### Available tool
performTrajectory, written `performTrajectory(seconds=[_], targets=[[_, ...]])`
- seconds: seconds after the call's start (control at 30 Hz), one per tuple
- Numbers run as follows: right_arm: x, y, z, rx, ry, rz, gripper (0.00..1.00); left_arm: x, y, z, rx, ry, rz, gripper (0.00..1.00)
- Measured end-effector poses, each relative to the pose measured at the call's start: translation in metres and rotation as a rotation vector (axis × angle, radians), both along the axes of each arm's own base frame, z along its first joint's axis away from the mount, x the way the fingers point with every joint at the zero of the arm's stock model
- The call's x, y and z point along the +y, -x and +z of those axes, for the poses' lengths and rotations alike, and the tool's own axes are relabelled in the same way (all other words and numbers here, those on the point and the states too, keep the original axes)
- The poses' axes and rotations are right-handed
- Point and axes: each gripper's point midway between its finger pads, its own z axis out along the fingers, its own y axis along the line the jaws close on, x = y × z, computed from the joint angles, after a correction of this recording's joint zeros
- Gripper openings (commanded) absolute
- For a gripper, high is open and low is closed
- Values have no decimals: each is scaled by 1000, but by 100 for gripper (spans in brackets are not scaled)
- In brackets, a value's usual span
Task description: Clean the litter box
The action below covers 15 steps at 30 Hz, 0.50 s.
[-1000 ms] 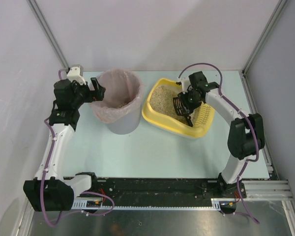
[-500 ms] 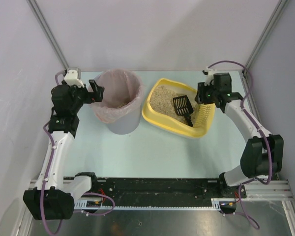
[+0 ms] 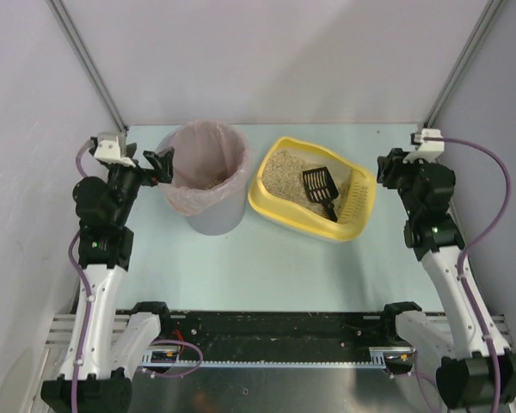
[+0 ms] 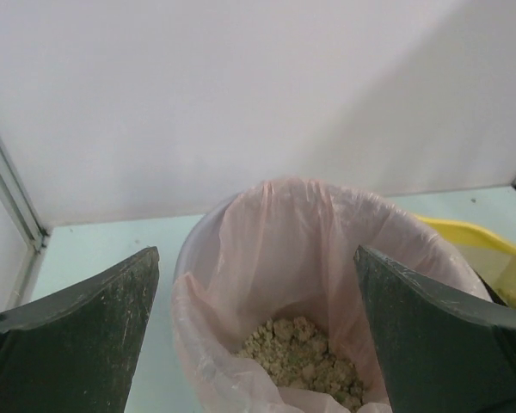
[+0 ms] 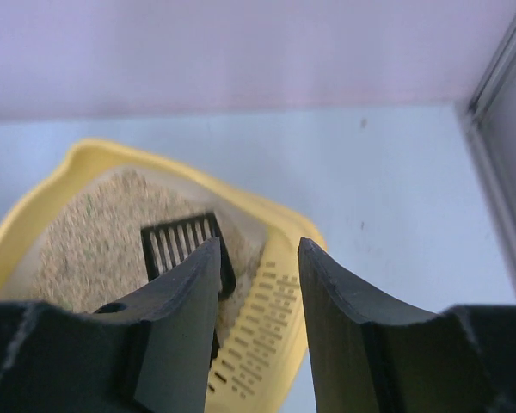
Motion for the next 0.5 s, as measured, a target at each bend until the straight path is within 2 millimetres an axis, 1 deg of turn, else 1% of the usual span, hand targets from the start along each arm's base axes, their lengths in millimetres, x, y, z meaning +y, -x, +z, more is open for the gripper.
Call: performTrajectory(seconds=[0.1,0.17,0.23,0.33,0.5], targets=[[-6,14,29,-135,3,-19,46,3,16,19,-83,-11,24,100],[-8,18,43,-194,4,-28,46,6,27,30,-134,-14,43,100],[-9,19,50,-223,7,-31,46,8,34,36,-165,-15,57,100],[-9,17,45,-217,15,-31,46,12,41,41,-201,-23,80,100],[-9,17,35,-197,19,-33,46,18,38,31,-183,-20,114,100]])
